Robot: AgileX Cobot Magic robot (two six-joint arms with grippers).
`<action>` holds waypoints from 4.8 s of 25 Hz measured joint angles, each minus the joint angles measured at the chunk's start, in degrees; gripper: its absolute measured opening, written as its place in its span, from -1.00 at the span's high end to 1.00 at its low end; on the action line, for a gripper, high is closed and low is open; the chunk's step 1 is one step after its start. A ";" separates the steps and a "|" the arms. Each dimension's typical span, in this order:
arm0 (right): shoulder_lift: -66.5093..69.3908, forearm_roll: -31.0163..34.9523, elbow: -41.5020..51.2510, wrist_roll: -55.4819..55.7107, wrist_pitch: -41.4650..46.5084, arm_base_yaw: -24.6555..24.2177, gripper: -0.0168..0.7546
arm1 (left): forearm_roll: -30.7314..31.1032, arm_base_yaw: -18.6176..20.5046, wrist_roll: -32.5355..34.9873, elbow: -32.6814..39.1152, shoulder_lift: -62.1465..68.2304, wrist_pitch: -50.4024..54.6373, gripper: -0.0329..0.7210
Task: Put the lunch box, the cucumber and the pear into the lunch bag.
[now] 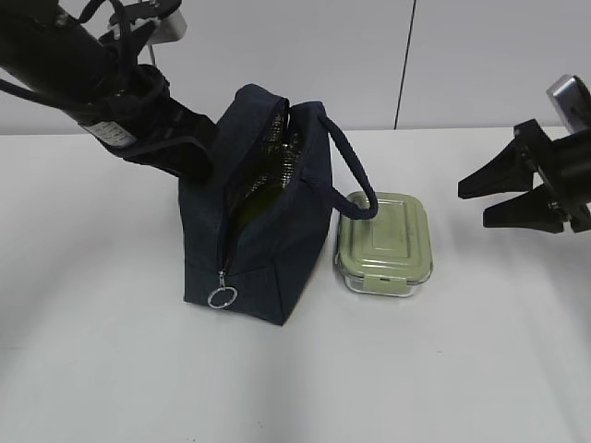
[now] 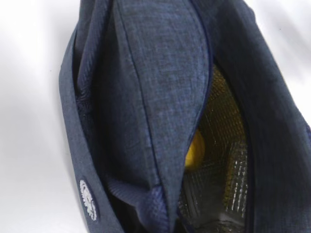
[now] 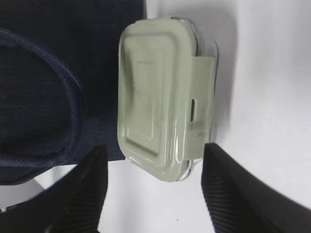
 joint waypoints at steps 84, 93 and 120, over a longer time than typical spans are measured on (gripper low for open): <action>1.22 -4.97 -10.68 -6.06 5.23 -1.41 0.09 | 0.37 0.02 0.00 0.00 0.00 -0.46 0.91; -3.80 1.52 -12.99 -3.33 6.87 0.73 0.09 | 0.37 0.02 0.00 0.00 0.00 -0.40 0.91; -3.94 -24.54 -21.36 27.18 -14.33 30.53 0.10 | 0.37 0.02 0.00 0.00 0.00 -2.12 0.91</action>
